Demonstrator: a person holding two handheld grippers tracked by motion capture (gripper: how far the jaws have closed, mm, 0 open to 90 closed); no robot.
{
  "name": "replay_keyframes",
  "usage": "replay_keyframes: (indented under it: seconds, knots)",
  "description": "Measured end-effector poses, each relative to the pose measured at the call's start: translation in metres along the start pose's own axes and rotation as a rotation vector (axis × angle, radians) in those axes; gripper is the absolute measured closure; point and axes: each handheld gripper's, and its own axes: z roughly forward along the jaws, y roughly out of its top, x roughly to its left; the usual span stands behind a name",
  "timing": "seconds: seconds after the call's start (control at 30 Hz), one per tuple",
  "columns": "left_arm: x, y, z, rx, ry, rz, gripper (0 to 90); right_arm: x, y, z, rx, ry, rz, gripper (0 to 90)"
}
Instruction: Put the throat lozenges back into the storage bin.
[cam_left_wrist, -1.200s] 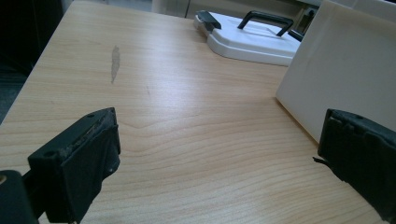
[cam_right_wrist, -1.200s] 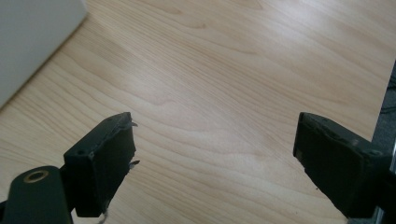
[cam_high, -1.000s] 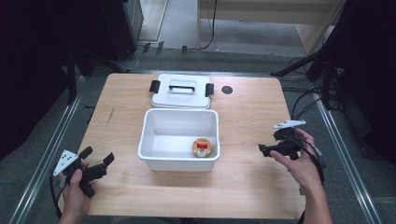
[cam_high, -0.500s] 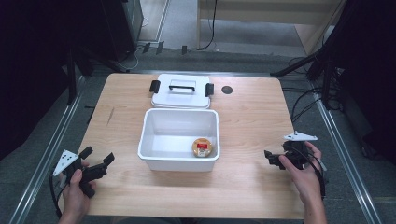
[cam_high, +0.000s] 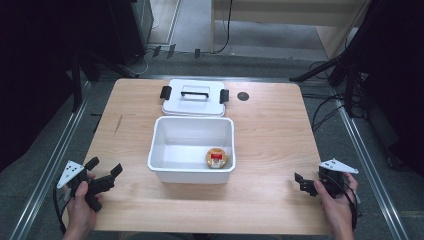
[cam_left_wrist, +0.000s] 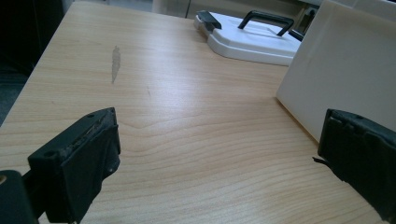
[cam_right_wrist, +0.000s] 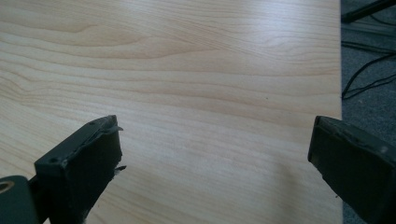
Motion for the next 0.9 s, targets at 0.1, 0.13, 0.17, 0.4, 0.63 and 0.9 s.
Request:
replay_keyframes:
  seconds: [0.1,0.13,0.17,0.4,0.63,0.9]
  knots:
    - [0.000,0.000,0.000,0.001,-0.001,-0.002,0.0,-0.003,-0.009,-0.010,-0.040,0.004,0.009,2.8]
    - [0.000,0.000,0.000,0.001,-0.001,-0.002,0.0,-0.003,-0.009,-0.010,-0.040,0.004,0.009,2.8]
    - [0.000,0.000,0.000,0.002,-0.002,-0.002,0.0,-0.004,-0.013,-0.015,-0.062,0.011,0.012,2.8]
    - [0.000,0.000,0.000,0.003,-0.002,0.000,0.0,-0.010,-0.025,-0.024,-0.094,0.017,0.054,2.8]
    - [0.000,0.001,0.001,0.010,-0.005,-0.001,0.0,-0.015,-0.034,-0.029,-0.173,-0.003,0.111,2.8]
    - [0.001,0.001,0.002,0.017,-0.005,-0.009,0.0,-0.019,-0.038,-0.030,-0.224,-0.003,0.159,2.9]
